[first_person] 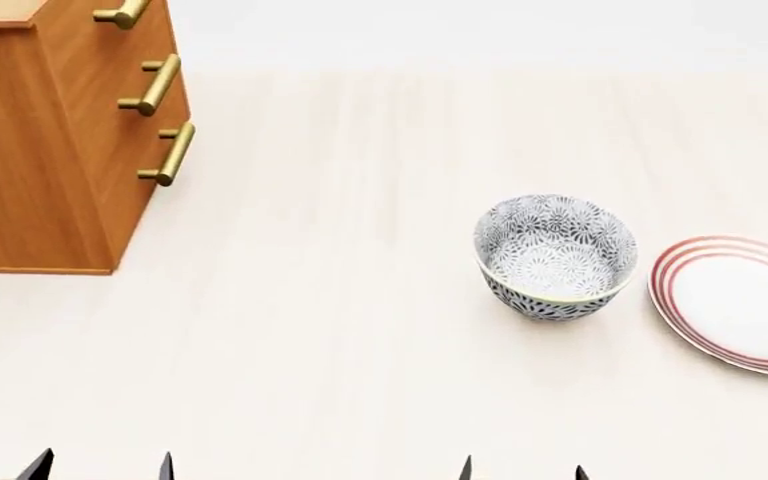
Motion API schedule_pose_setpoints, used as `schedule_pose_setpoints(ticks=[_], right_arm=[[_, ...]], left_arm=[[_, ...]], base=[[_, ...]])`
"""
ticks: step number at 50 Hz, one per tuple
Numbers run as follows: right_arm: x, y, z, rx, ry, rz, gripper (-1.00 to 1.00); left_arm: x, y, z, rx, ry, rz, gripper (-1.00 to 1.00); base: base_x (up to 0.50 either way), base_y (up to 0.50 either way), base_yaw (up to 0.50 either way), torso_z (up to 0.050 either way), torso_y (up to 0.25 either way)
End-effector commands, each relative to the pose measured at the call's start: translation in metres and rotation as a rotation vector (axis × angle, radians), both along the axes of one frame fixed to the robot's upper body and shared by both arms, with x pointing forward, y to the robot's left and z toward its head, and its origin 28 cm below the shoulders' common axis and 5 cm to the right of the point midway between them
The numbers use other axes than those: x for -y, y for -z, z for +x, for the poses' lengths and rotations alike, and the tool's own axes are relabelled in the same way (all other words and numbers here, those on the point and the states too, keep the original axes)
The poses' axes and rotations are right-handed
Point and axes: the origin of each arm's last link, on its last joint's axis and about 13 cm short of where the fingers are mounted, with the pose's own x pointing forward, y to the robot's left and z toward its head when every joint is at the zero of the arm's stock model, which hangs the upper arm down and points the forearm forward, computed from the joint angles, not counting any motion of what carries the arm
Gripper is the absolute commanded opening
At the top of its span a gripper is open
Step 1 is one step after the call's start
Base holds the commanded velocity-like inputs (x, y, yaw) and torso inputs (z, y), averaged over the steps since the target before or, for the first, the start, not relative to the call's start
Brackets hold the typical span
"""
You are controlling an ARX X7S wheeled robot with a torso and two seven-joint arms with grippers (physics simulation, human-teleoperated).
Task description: Put the bowl on top of the cabinet.
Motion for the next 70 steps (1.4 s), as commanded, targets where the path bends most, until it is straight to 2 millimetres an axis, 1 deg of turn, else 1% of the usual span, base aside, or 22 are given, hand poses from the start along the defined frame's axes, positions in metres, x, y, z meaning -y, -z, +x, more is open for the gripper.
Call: schedule_pose_setpoints(ticks=[1,16,29,37,50,60,61,70], right_arm=[[0.000,0.000,0.000,-0.001,0.001,0.001,1.00],[0.000,0.000,-0.001,0.002,-0.001,0.000,1.00],[-0.002,-0.014,-0.012,0.063,-0.003,-0.023,1.00],[-0.004,-0.024,-0.022,0.114,-0.003,-0.047,1.00],[-0.005,-0.030,-0.029,0.141,-0.009,-0.065,1.00],[-0.005,-0.030,-0.030,0.150,-0.014,-0.064,1.00],[-0.006,-0.031,-0.032,0.163,-0.019,-0.072,1.00],[-0.006,-0.030,-0.031,0.158,-0.022,-0.072,1.00]], left_arm=[[0.000,0.000,0.000,0.004,0.002,-0.004,1.00],[0.000,0.000,-0.001,0.004,0.001,-0.002,1.00],[0.000,-0.009,-0.008,0.036,0.017,-0.026,1.00],[0.001,-0.019,-0.017,0.079,0.028,-0.027,1.00],[0.001,-0.023,-0.021,0.101,0.036,-0.029,1.00],[0.001,-0.021,-0.020,0.096,0.034,-0.027,1.00],[0.001,-0.026,-0.025,0.116,0.037,-0.032,1.00],[0.002,-0.025,-0.024,0.111,0.039,-0.030,1.00]], base=[[0.02,0.00,0.00,0.000,0.000],[0.06,0.00,0.00,0.000,0.000],[0.06,0.00,0.00,0.000,0.000],[0.06,0.00,0.00,0.000,0.000],[0.07,0.00,0.00,0.000,0.000],[0.25,0.00,0.00,0.000,0.000],[0.34,0.00,0.00,0.000,0.000],[0.34,0.00,0.00,0.000,0.000]])
